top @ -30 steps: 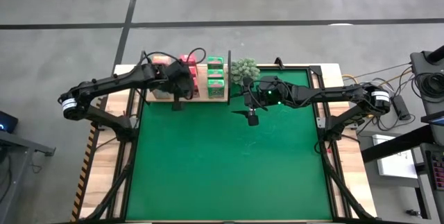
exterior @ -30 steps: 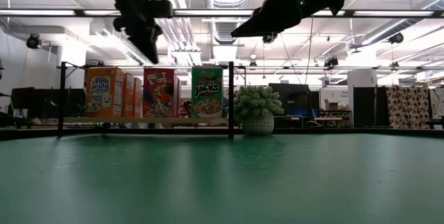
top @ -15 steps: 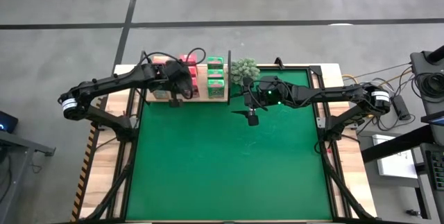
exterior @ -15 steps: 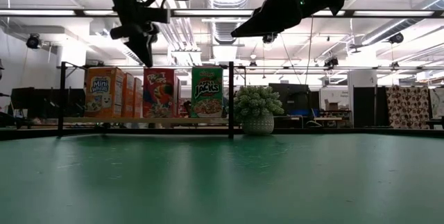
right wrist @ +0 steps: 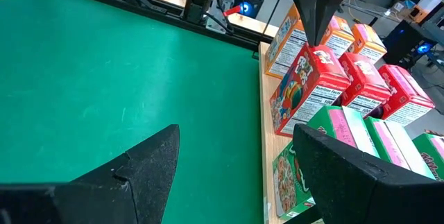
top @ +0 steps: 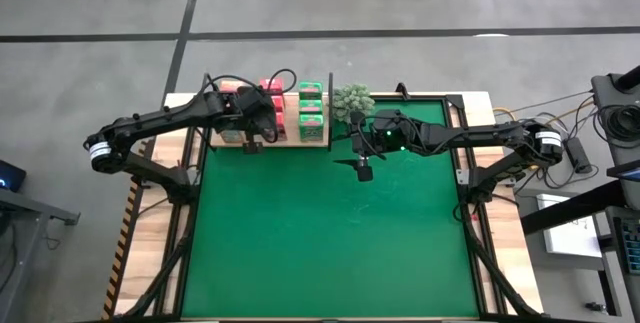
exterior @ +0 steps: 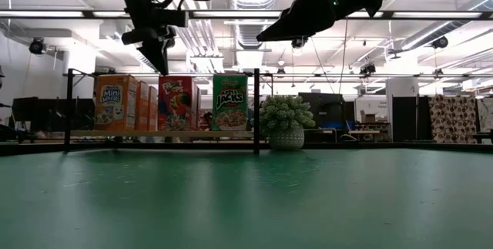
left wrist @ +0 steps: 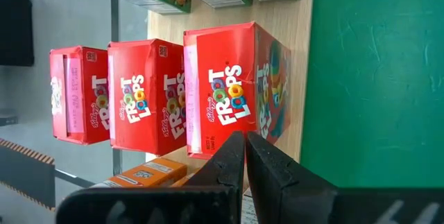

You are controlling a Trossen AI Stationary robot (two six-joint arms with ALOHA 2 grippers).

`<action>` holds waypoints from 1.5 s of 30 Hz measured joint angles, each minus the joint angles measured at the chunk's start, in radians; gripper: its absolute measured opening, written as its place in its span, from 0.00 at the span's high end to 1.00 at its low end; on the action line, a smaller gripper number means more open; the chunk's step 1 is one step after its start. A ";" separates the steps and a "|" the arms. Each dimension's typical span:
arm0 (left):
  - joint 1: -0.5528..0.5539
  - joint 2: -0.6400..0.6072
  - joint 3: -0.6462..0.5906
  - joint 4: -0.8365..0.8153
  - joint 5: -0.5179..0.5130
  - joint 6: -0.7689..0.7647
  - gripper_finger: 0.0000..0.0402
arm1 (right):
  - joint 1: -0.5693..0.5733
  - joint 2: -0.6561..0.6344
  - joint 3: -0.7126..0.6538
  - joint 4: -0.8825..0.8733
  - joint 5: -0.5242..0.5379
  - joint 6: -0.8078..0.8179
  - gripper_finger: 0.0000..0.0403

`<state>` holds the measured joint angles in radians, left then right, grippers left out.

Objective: Stack cereal on shelf
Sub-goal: Put the red cereal box on the shelf aligned with the other red cereal box, then return to Home Position

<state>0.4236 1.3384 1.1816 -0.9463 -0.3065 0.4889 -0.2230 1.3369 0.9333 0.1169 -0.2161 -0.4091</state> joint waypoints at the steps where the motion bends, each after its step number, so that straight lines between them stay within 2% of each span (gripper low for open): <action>1: 0.000 0.000 0.000 0.000 0.000 0.000 1.00 | 0.000 0.000 0.000 0.000 0.000 0.000 0.32; 12: -0.039 -0.038 0.005 0.009 0.005 -0.072 1.00 | 0.000 0.000 0.000 0.000 0.000 -0.005 0.32; 18: -0.112 -0.135 -0.033 0.137 0.111 -0.150 1.00 | 0.000 0.000 0.000 0.000 0.000 -0.020 0.32; 22: -0.206 -0.227 -0.157 0.361 0.181 -0.176 1.00 | 0.000 0.000 0.000 0.000 -0.001 -0.029 0.32; 28: -0.337 -0.350 -0.387 0.619 0.191 -0.196 1.00 | 0.000 0.000 -0.007 0.000 -0.001 -0.028 0.32; 35: -0.397 -0.499 -0.577 0.710 0.189 -0.277 1.00 | 0.000 -0.001 -0.044 0.032 -0.002 0.016 0.32; 45: -0.399 -0.753 -0.728 0.757 0.251 -0.323 1.00 | 0.000 -0.004 -0.262 0.313 -0.002 0.140 0.32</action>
<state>0.0250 0.5855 0.4536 -0.1889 -0.0560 0.1656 -0.2234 1.3328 0.6714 0.4300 -0.2180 -0.2695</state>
